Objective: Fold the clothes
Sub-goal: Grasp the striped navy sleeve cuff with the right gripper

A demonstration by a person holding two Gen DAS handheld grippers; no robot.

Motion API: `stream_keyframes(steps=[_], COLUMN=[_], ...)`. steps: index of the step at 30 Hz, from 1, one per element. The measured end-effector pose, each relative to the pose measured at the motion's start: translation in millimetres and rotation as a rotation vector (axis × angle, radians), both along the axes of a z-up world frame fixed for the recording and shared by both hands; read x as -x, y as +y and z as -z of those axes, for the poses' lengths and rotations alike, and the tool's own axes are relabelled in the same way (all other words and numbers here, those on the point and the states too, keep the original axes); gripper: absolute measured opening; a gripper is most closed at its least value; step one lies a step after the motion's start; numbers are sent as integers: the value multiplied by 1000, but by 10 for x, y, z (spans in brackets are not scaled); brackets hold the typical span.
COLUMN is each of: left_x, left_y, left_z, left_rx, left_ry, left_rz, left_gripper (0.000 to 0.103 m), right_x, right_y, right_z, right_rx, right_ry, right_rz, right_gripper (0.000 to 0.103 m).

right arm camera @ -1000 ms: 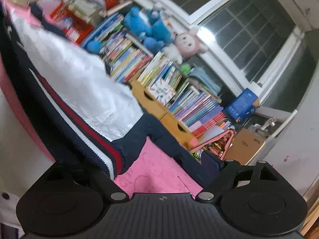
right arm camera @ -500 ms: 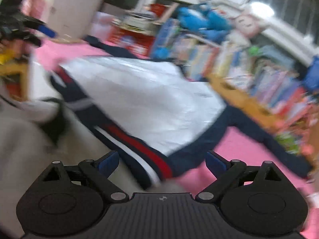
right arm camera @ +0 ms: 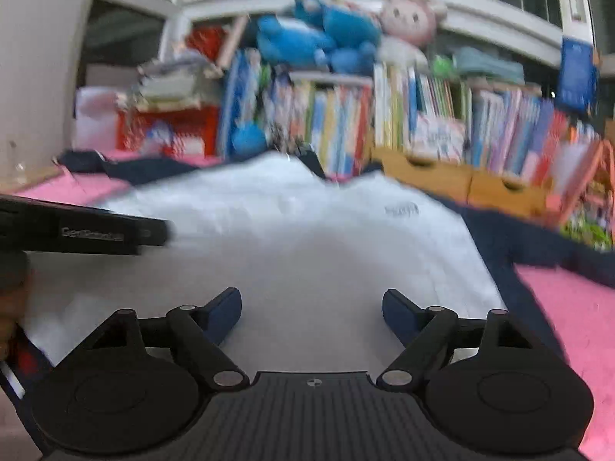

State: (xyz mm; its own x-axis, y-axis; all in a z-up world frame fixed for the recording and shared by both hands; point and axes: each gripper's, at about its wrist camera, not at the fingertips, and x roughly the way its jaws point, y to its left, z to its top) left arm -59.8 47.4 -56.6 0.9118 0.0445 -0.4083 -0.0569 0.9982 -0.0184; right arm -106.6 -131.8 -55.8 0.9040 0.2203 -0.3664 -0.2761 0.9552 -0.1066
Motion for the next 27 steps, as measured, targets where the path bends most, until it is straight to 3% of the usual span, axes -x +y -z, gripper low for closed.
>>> stream_keyframes(steps=[2,4,7,8,11,16,18,21,24,27], left_x=[63,91,71,64,-96,-951,-1298,-1900,-2465,-2865], left_y=[115,328,804,854,643,-191,-533,-1104,-1494,-1667], left_z=[43,11,-145,-236,-555,-839,-940,-863,-710,-527], left_rx=[-81,-105,-35,-17,-95,-40,-23,-45,-22,5], left_ry=[-22,0,96,100,40,18,9,10,40,91], left_rz=[-46,-109,-237,-222,-138,127,229,297,312,272], left_gripper=[65,69,79,78,75,76,76,76,76,73], right_x=[-35,-93,-191,-210,-196,-599,-873,-1244,-1663,-2074], right_y=[-213,-533,-1258,-1488,-2072,-2987,-3306,-3826,-4256,-4541], right_z=[93,136,97,63,-108,-430,-444,-395,-303,-205], right_rx=[8,-11,-87,-124,-293,-535,-556,-633,-656,-610], right_ry=[-16,-5,77,128,176,123,129,169,206,255], right_rz=[55,135,335,375,382,535,626,713,785,858], right_gripper=[82,89,93,91,92,96,96,96,96,94])
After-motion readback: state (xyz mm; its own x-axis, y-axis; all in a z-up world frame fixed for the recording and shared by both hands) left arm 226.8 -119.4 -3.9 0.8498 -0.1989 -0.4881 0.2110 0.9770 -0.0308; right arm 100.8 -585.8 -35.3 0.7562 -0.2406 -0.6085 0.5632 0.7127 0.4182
